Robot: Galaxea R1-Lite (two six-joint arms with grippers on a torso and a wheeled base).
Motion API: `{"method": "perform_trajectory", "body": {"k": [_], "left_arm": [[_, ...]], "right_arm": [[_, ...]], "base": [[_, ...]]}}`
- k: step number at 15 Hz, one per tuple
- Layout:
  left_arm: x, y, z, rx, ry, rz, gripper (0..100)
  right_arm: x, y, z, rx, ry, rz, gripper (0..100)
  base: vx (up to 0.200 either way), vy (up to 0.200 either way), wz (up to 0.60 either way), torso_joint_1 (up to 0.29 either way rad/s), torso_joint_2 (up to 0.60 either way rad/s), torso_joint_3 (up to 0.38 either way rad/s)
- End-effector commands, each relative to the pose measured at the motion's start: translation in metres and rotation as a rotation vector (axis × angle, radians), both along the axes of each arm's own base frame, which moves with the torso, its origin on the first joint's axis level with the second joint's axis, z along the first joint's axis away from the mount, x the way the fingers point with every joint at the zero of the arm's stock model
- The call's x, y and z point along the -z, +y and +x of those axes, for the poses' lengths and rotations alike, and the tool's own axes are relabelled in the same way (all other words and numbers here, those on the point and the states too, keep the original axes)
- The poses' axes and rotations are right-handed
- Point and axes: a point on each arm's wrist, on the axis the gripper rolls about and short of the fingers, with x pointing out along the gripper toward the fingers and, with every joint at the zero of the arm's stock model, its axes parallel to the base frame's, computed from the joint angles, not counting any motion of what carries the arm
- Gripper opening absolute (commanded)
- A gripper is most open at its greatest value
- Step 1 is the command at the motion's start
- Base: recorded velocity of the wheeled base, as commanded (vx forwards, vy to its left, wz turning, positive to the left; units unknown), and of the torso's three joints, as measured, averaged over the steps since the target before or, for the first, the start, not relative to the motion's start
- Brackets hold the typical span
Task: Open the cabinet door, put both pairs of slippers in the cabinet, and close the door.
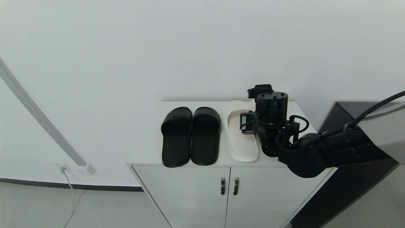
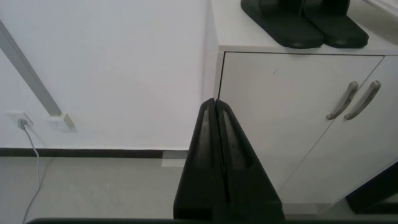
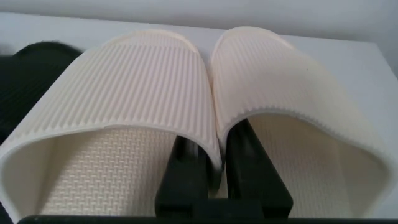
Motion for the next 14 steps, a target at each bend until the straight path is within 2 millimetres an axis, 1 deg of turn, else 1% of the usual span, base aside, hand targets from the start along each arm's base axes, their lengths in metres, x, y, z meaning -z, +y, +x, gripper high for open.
{"method": "perform_trajectory", "body": {"k": [1, 3, 6, 7, 8, 10, 12, 14], "left_arm": [[0.0, 0.0, 0.0, -0.001, 0.0, -0.001, 0], [0.0, 0.0, 0.0, -0.001, 0.0, 0.002, 0], [0.0, 0.0, 0.0, -0.001, 0.0, 0.004, 0], [0.0, 0.0, 0.0, 0.001, 0.0, 0.006, 0], [0.0, 0.0, 0.0, 0.001, 0.001, 0.007, 0], [0.0, 0.0, 0.0, 0.001, 0.0, 0.007, 0], [0.0, 0.0, 0.0, 0.002, 0.0, 0.007, 0], [0.0, 0.0, 0.0, 0.002, 0.0, 0.007, 0]], "right_arm": [[-0.017, -0.009, -0.034, -0.102, -0.004, -0.01, 0], [-0.016, -0.013, -0.06, -0.223, 0.02, -0.039, 0], [-0.019, -0.022, -0.092, -0.429, 0.04, -0.036, 0], [-0.021, -0.028, -0.101, -0.493, 0.043, -0.031, 0], [-0.021, -0.029, -0.104, -0.511, 0.045, -0.03, 0], [-0.023, -0.038, -0.118, -0.606, 0.05, -0.023, 0], [-0.018, -0.047, -0.135, -0.702, 0.073, -0.026, 0], [-0.016, -0.054, -0.145, -0.727, 0.081, -0.024, 0]], "base": [[0.0, 0.0, 0.0, 0.0, 0.0, 0.0], [0.0, 0.0, 0.0, 0.0, 0.0, 0.0], [0.0, 0.0, 0.0, 0.0, 0.0, 0.0], [0.0, 0.0, 0.0, 0.0, 0.0, 0.0], [0.0, 0.0, 0.0, 0.0, 0.0, 0.0], [0.0, 0.0, 0.0, 0.0, 0.0, 0.0], [0.0, 0.0, 0.0, 0.0, 0.0, 0.0], [0.0, 0.0, 0.0, 0.0, 0.0, 0.0]]}}
